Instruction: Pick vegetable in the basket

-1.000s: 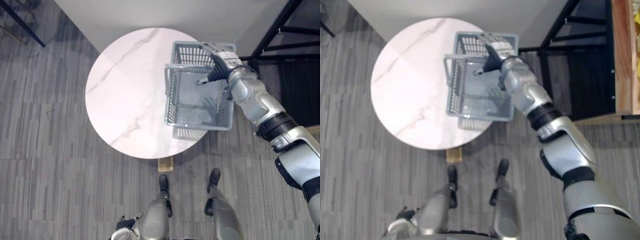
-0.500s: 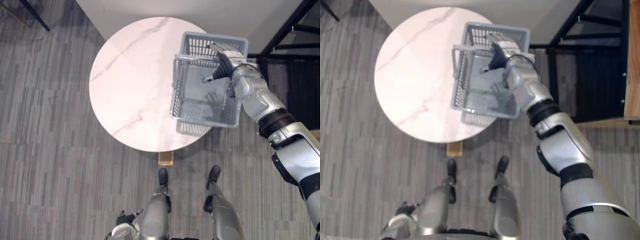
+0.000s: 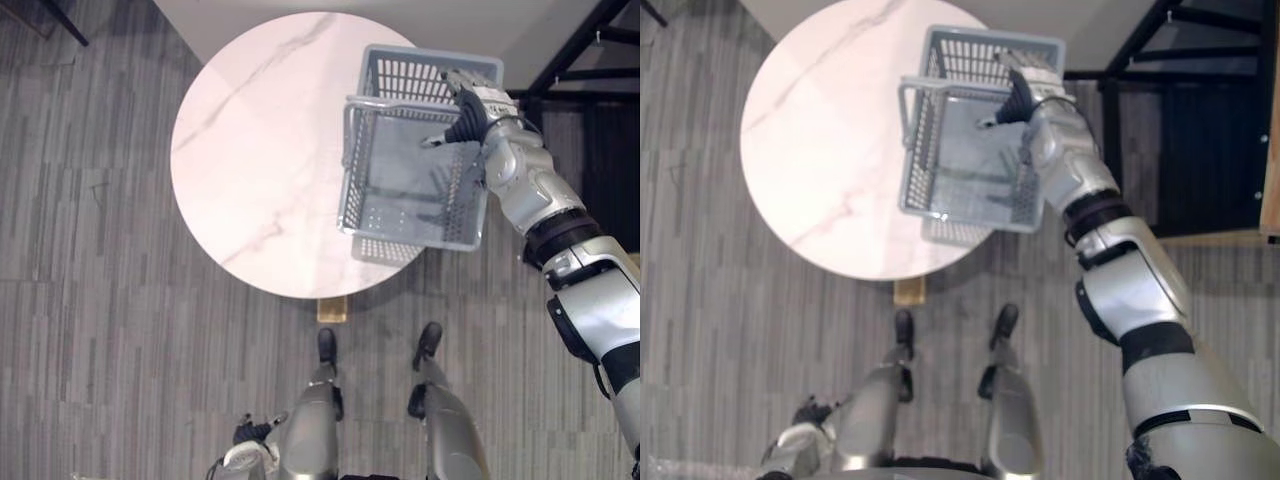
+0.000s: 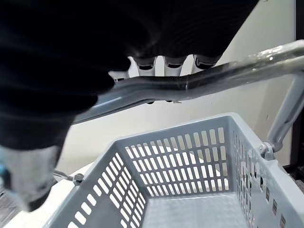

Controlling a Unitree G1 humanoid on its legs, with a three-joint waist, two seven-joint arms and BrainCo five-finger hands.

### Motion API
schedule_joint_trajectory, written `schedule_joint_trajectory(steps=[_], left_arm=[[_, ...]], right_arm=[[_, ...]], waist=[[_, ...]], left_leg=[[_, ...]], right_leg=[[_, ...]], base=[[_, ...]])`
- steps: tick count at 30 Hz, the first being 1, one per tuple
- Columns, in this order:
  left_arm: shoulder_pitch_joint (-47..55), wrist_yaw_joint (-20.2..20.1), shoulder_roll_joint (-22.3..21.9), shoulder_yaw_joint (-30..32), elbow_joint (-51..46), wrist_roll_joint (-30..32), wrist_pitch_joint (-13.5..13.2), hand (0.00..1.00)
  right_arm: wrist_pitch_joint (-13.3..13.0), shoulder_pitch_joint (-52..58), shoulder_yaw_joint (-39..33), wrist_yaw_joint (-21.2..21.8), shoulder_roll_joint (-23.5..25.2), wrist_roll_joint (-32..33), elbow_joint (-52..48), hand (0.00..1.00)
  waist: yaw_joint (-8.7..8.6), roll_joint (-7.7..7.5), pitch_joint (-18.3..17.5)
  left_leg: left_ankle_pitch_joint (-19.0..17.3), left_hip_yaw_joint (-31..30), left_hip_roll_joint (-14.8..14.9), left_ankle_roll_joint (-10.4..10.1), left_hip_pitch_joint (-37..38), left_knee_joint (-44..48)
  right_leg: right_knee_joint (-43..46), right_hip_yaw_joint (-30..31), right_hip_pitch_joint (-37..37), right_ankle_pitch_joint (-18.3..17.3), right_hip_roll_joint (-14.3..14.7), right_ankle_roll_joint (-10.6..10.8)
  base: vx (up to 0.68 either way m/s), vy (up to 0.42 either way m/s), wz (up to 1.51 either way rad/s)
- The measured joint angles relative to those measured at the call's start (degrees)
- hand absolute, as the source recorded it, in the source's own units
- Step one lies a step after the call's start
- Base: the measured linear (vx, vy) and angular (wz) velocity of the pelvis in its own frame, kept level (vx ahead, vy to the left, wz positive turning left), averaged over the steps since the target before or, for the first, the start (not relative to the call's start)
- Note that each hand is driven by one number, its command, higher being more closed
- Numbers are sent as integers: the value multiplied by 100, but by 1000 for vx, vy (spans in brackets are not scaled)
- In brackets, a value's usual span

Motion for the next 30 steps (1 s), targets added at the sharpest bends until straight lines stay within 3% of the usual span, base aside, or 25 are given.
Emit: schedule_joint_trajectory(steps=[1, 20, 30], left_arm=[[-11, 0, 1, -1, 0, 0, 0, 0], [-13, 21, -5, 7, -45, -3, 1, 0], [-28, 3, -21, 20, -51, 15, 82, 0]], right_arm=[[0, -1, 1, -1, 5, 0, -2, 100], [99, -192, 326, 108, 274, -14, 4, 100], [112, -30, 635, 321, 459, -62, -25, 100]], waist=[[5, 2, 2], [51, 12, 6], [148, 11, 5]], left_leg=[[0, -5, 0, 0, -6, 0], [14, -115, 0, 1, -18, 46], [8, 22, 17, -3, 354, 56]], right_leg=[[-7, -5, 0, 0, 1, 0], [-34, -88, 84, 2, -3, 0], [-10, 97, 335, 18, 21, -5]], base=[[37, 3, 2], [19, 2, 2], [4, 4, -8]])
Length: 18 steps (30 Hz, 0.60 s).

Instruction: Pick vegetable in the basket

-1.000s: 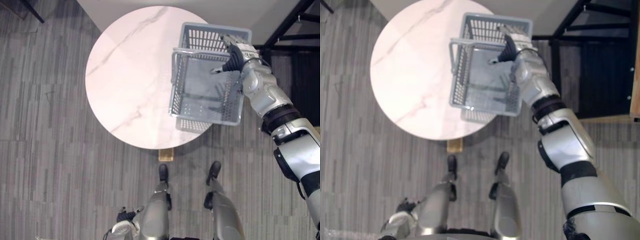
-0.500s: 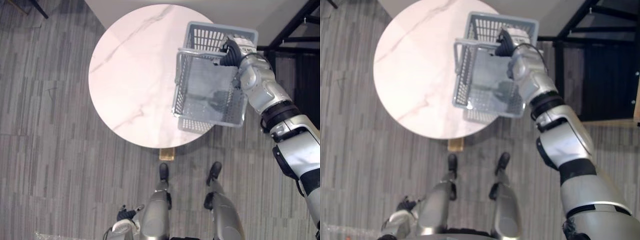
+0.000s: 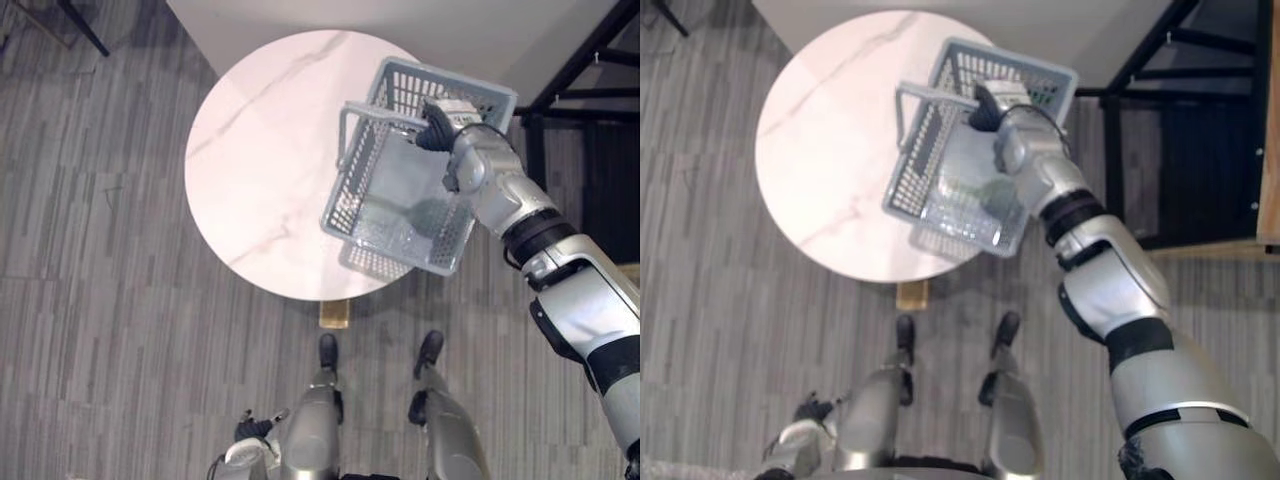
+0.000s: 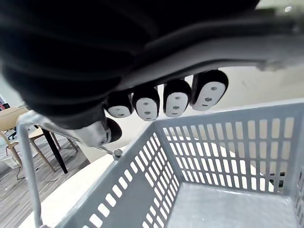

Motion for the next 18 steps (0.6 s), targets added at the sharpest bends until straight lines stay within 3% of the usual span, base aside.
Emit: schedule_joint_trajectory(steps=[5, 8, 11, 18], left_arm=[[2, -28, -2, 99, 15, 99, 63, 0], [8, -45, 3, 209, 35, 241, 132, 0], [14, -57, 27, 451, 186, 492, 256, 0], [283, -56, 129, 626, 301, 994, 431, 0]], right_arm=[[-36, 407, 331, 257, -9, -213, -297, 100], [-135, 607, 587, 435, -61, -229, -766, 100], [-305, 928, 922, 503, -178, -230, -1425, 100], [-802, 1881, 1465, 649, -899, -63, -3363, 100]], waist=[[-19, -39, -23], [-132, -76, -49], [-203, -214, -179], [-474, -472, -968]], left_leg=[[-6, 164, -1, -5, 233, -29], [-6, 277, -5, -5, 325, -49], [-21, 454, 20, -23, 511, -98], [-180, 744, 95, -88, 804, -96]], right_leg=[[30, 184, 99, 25, 11, 20], [21, 292, 112, 66, 21, 27], [-82, 464, 204, 132, 79, 11], [-239, 758, 381, 183, 198, 29]], base=[[0, 12, -17], [-4, 8, -21], [12, -2, -30], [31, -2, -23]])
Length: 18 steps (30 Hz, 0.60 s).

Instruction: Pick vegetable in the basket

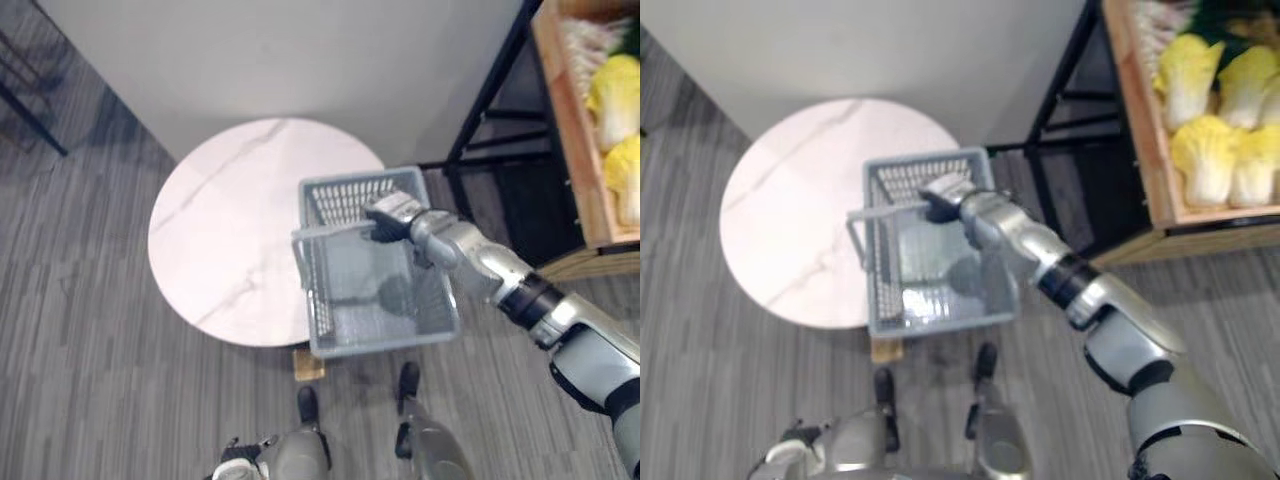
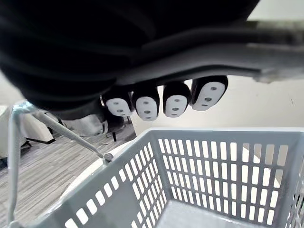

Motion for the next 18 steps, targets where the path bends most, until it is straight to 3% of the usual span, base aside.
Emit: schedule_joint_trajectory(steps=[10, 18], left_arm=[[172, -71, -2, 40, 131, 462, 85, 0], [300, -196, 17, -155, 226, 473, 112, 0]], right_arm=[[-352, 1860, -116, 48, -1500, 407, -1602, 100], [-637, 3854, -1409, 48, -2592, 412, -2337, 100]], waist=[[-196, -30, -408], [-354, 1, -595]], left_leg=[[-136, 304, 20, -42, 282, -10], [-258, 545, 9, -72, 435, -1]], right_leg=[[-1, 313, 79, -21, 68, 29], [-3, 589, 60, -29, 120, 37]], base=[[16, 0, -16], [26, 5, -19]])
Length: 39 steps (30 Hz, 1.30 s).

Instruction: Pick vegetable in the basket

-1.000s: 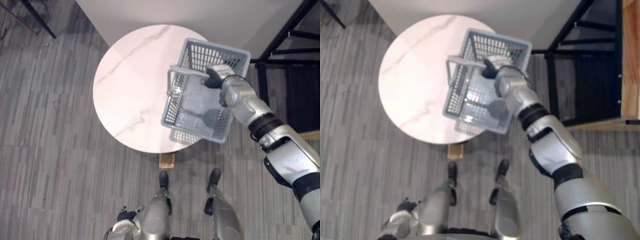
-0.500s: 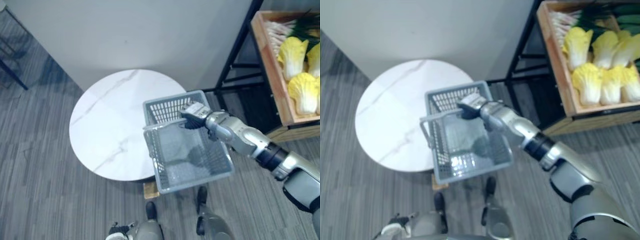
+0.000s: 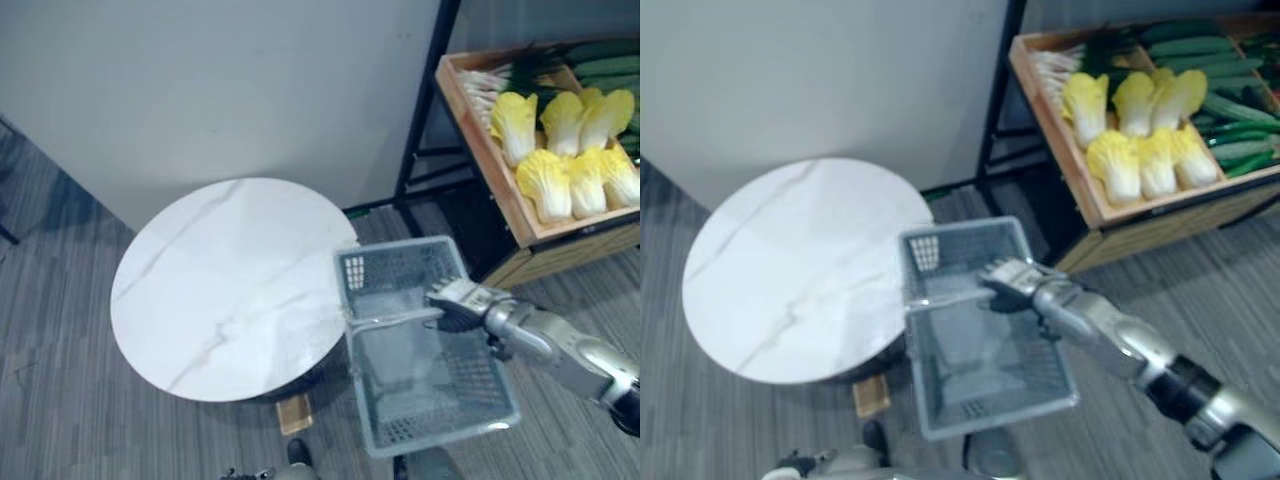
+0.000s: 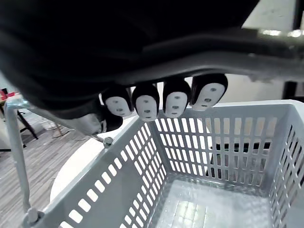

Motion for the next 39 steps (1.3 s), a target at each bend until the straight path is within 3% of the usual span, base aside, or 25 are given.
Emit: schedule_joint_trajectory(steps=[8, 13, 15, 17, 20, 21, 22, 23, 24, 25, 26, 27, 28, 30, 32, 33, 36, 38, 39], left_arm=[[151, -88, 20, -263, -5, -4, -42, 0], [234, -73, -4, -257, -9, -12, -35, 0], [292, -75, 1, -259, -22, -11, -34, 0], [343, -82, 43, -334, -34, -11, -38, 0], [382, -92, 233, -509, -214, 119, -42, 0], [394, -91, 255, -641, -222, 224, -37, 0], [433, -81, 214, -627, -226, 222, -39, 0], [493, -75, 213, -580, -231, 216, -39, 0], [531, -68, 245, -633, -239, 213, -19, 0], [513, -60, 316, -721, -274, 210, -6, 0], [520, -72, 328, -711, -222, 210, 4, 0], [452, -98, 282, -724, -112, 209, -4, 0], [374, -101, 229, -900, -116, 209, -46, 0], [301, -181, 262, -1053, -59, 204, -32, 0], [261, -204, 275, -1116, -63, 202, -36, 0], [211, -203, 272, -1125, -39, 196, -25, 0], [149, -196, 121, -1168, -5, 197, -2, 0], [148, -185, 80, -1173, 3, 197, -1, 0], [156, -185, 76, -1172, 5, 193, -1, 0]], right_arm=[[-125, 1402, -698, -130, -343, -131, 29, 100], [-133, 2272, -1427, -485, -187, -354, 307, 100], [-118, 2667, -1832, -616, 30, -554, 321, 100], [-115, 2821, -2073, -758, 203, -781, 315, 100], [-60, 2865, -2085, -859, 343, -1194, 284, 100], [10, 2772, -2003, -863, 374, -1285, 335, 100], [35, 2459, -1800, -874, 422, -1316, 334, 100], [16, 2310, -1745, -916, 442, -1346, 313, 100], [-44, 2191, -1741, -1083, 442, -1414, 300, 100], [-64, 2057, -1699, -1159, 471, -1442, 346, 100], [-77, 1835, -1663, -1174, 517, -1477, 362, 100], [-85, 1745, -1674, -1239, 544, -1479, 320, 100], [-83, 1728, -1671, -1237, 526, -1488, 367, 100], [-70, 1733, -1655, -1238, 569, -1630, 568, 100], [2, 1723, -1654, -1240, 554, -1773, 579, 100], [16, 1722, -1654, -1242, 554, -1873, 587, 100], [107, 1842, -1719, -1250, 490, -2042, 703, 100], [113, 1994, -1769, -1334, 492, -2049, 702, 100], [109, 2126, -1798, -1424, 495, -2049, 695, 100]], waist=[[-101, 25, -219], [-137, 46, -272], [-233, 24, -259], [-307, -42, -238], [-344, -302, -257], [-376, -209, -257], [-316, -69, -258], [-287, -65, -249], [-297, -114, -220], [-245, -258, -217], [-217, -181, -226], [-208, -79, -248], [-254, -13, -229], [-275, -8, -232], [-278, -57, -259], [-280, -54, -256], [-340, 296, -240], [-432, 446, -232], [-443, 451, -224]], left_leg=[[-171, -50, -2, 6, 53, 143], [-524, -78, 77, 35, 33, 696], [-645, -97, 86, 49, 24, 920], [-762, 104, 5, 160, -97, 1152], [-1017, 577, -237, 419, -633, 1742], [-950, 867, -224, 569, -641, 1473], [-894, 1579, 128, 616, -593, 1429], [-937, 1871, 273, 628, -559, 1520], [-1059, 2243, 358, 654, -350, 1663], [-1205, 2684, 327, 695, -195, 1763], [-1225, 2919, 497, 749, -163, 1647], [-1122, 3470, 618, 700, -70, 1479], [-982, 3806, 605, 650, 20, 1324], [-934, 4209, 604, 646, 69, 1325], [-934, 4565, 636, 645, 50, 1509], [-934, 4584, 665, 644, 44, 1588], [-901, 4458, 1124, 606, 40, 2055], [-830, 4274, 1404, 589, 39, 2414], [-692, 4150, 1638, 621, 19, 2828]], right_leg=[[-2, -28, 139, -53, -44, 57], [210, -24, 273, -205, -72, 109], [582, 8, 216, -391, -125, 151], [849, 266, -70, -406, -177, 218], [791, 840, -751, -347, -310, 439], [325, 397, -721, -754, -409, 481], [1125, -680, -1126, -921, -337, -522], [1915, -1132, -1302, -911, -314, -873], [3070, -2009, -1174, -995, -510, -1315], [2637, -2510, -916, -942, -369, -1335], [1969, -2340, -744, -637, -69, -1333], [1893, -2320, -660, -712, 105, -1368], [2625, -2550, -605, -1278, -113, -1178], [2527, -2617, -156, -1593, -443, -541], [1691, -2627, 228, -1422, -641, -80], [1418, -2591, 308, -1397, -605, -48], [757, -2487, 590, -1211, -169, -193], [676, -2512, 746, -1231, -31, -228], [671, -2479, 817, -1271, 24, -290]], base=[[9, 6, 1], [-7, 23, -1], [-34, 81, -3], [-78, 115, -47], [-119, 128, -86], [-204, 175, -181], [-173, 128, -200], [-117, 145, -218], [-76, 130, -211], [-179, 139, -215], [-190, 12, -227], [-199, 12, -205], [-85, -22, -173], [-49, -77, -131], [-32, -197, -116], [-31, -273, -92], [-61, -217, -49], [-68, -138, -5], [-66, -166, -16]])
